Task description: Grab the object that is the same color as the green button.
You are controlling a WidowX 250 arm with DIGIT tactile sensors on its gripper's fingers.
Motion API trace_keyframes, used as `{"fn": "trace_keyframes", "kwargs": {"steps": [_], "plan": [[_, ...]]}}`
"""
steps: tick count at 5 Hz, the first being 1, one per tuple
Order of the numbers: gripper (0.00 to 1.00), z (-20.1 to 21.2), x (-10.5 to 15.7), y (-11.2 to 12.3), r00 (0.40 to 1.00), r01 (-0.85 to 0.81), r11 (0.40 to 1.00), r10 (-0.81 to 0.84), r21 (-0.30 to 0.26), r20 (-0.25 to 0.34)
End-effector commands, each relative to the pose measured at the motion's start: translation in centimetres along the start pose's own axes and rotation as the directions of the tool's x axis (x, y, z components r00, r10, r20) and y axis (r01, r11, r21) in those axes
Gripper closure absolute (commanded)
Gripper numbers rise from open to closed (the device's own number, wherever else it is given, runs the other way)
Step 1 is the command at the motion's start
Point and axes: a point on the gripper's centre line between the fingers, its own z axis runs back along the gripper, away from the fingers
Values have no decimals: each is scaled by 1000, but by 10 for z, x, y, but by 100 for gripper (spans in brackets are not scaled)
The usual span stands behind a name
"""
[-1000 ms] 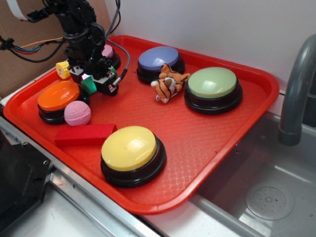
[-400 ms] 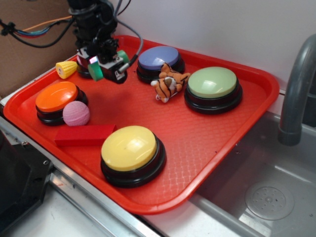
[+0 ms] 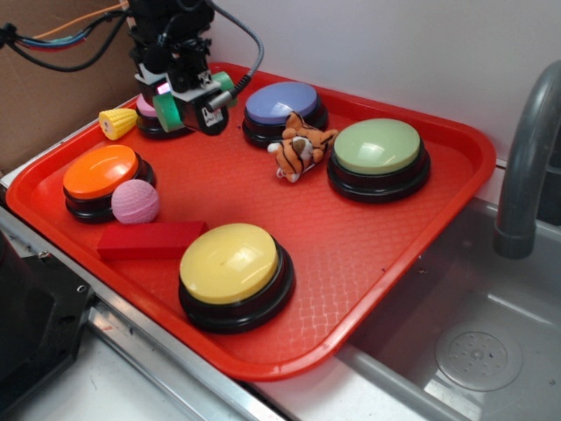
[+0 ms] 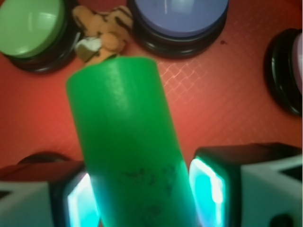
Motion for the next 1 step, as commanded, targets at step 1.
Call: {"fn": "trace_keyframes", "kwargs": {"steps": [1], "plan": [[100, 27, -12, 8, 996, -75, 993, 78, 91, -33]]}}
